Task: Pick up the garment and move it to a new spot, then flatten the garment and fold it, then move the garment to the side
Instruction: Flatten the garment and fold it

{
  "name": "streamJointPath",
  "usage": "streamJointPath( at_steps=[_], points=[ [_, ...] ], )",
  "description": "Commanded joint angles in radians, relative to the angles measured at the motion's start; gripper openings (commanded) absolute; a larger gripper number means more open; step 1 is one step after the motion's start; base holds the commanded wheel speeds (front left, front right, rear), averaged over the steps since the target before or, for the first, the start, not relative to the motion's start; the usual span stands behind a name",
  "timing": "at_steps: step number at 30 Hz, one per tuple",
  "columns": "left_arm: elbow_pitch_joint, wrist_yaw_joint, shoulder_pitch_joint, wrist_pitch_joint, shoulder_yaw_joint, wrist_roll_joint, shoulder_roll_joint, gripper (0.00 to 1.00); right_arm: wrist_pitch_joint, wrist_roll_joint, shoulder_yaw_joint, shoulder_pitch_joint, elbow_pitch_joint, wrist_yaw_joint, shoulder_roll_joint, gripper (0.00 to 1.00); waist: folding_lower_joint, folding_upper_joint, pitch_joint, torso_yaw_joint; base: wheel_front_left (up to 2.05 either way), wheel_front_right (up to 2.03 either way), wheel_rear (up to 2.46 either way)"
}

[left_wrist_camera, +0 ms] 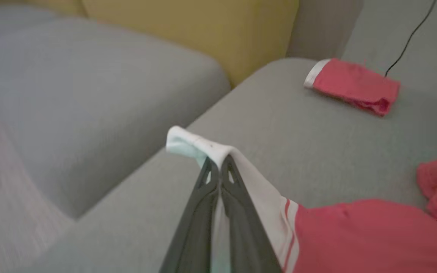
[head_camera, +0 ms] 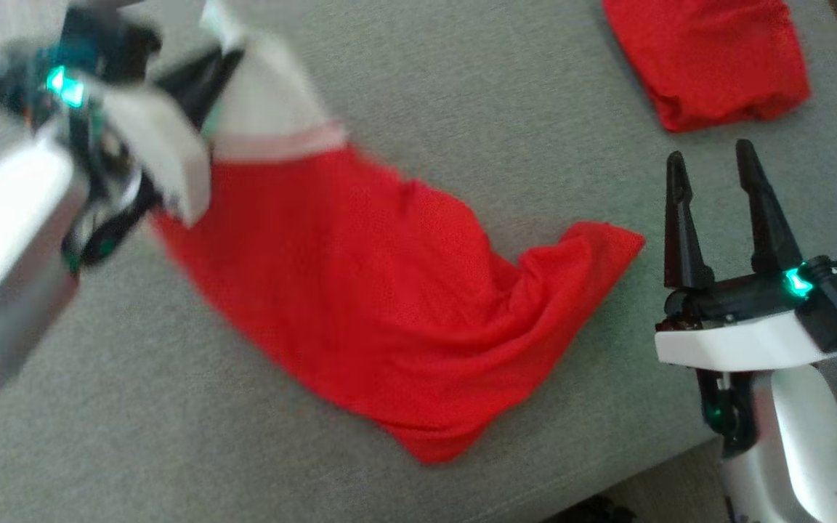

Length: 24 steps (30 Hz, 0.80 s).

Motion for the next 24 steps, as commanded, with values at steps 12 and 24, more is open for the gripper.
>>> streamJointPath(
  at_steps=[12, 24],
  points=[
    [0.191, -0.046, -0.587, -0.439, 0.081, 0.287, -0.165, 0.00, -0.004, 0.010, 0.037, 0.031, -0.011, -0.001, -0.002, 1.00, 0.0000, 0.0000, -0.097, -0.046, 0.00, 0.00, 0.00],
    [-0.151, -0.023, -0.309, -0.490, -0.037, 0.191, 0.090, 0.00, -0.004, -0.030, 0.010, 0.079, -0.025, -0.001, -0.002, 1.00, 0.0000, 0.0000, -0.151, 0.078, 0.00, 0.00, 0.00]
  ],
)
